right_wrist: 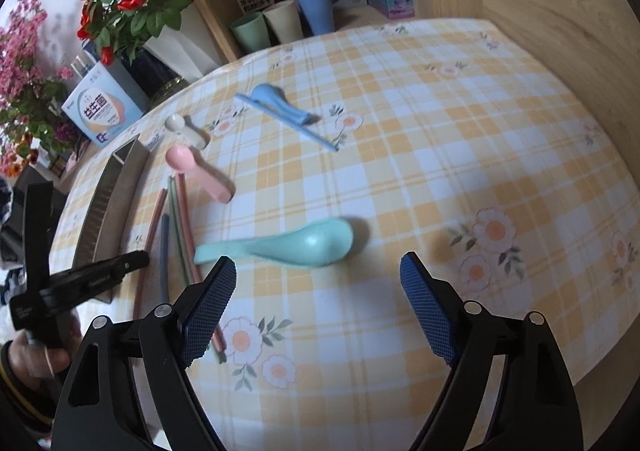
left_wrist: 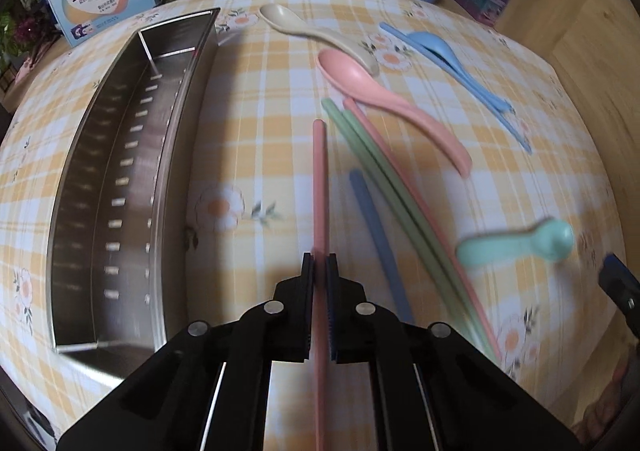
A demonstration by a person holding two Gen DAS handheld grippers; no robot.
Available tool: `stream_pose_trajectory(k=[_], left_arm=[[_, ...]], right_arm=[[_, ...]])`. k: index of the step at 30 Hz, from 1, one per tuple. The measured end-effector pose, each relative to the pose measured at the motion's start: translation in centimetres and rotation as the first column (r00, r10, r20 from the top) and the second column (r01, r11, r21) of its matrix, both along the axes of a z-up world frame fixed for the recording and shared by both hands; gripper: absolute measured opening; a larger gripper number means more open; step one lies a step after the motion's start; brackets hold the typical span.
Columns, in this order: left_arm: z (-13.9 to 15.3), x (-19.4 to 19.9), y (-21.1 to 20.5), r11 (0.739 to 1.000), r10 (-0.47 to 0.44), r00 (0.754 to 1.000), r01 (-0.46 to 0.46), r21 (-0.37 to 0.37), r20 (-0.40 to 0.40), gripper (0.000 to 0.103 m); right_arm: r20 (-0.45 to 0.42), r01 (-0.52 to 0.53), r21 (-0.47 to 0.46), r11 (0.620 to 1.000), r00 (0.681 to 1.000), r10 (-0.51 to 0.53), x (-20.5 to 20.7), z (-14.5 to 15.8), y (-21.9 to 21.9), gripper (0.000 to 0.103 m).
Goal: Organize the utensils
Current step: 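Lower the left tool onto the pink chopstick and close on it, then grasp the teal spoon handle with the right tool while the left holds the pink chopstick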
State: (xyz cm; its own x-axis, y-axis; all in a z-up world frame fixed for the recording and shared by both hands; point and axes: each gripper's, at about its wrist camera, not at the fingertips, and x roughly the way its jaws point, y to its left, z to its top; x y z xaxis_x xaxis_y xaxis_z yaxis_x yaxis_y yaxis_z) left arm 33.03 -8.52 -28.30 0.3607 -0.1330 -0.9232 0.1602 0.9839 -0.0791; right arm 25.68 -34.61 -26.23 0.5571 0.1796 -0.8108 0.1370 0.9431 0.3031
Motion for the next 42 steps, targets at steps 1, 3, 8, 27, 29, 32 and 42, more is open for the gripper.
stream_pose_trajectory(k=[1,3,8,27,29,32,42], left_arm=[[0.0,-0.5,0.1,1.0,-0.007,1.0,0.007,0.007,-0.004,0.006],[0.0,-1.3,0.2,1.0,-0.008,1.0,0.008,0.012,-0.008,0.006],[-0.1,-2.2,0.4,1.0,0.01,1.0,-0.01,0.004,0.002,0.006],[-0.1,-2.6,1.6,0.997,-0.006,1.0,0.007,-0.077,0.023,0.006],[-0.1,-2.7,1.6,0.997,-0.008,1.0,0.01,-0.077,0.028,0.006],[-0.1,-2.7,1.7,0.996,-0.006,1.0,0.008,-0.088,0.029,0.006],[-0.1,-2.9,1.8,0.995,-0.002,0.999,0.005,-0.095,0.033,0.006]], right_arm=[[-0.013,-0.006,0.011,1.0,1.0,0.006,0.0,-0.3,0.2,0.08],[-0.033,-0.024,0.036,0.999,0.999,0.025,-0.1,-0.8,0.8,0.077],[-0.068,-0.067,0.073,0.995,0.995,0.072,0.2,-1.6,2.6,0.067],[-0.221,0.16,0.13,0.978,0.967,-0.129,6.7,-3.7,4.1,0.05],[-0.228,0.18,0.104,0.978,0.962,-0.153,7.4,-3.6,4.1,0.051],[-0.251,0.251,0.122,0.96,0.944,-0.215,8.1,-3.7,3.4,0.051],[-0.258,0.309,0.124,0.943,0.928,-0.27,9.6,-3.7,2.4,0.052]])
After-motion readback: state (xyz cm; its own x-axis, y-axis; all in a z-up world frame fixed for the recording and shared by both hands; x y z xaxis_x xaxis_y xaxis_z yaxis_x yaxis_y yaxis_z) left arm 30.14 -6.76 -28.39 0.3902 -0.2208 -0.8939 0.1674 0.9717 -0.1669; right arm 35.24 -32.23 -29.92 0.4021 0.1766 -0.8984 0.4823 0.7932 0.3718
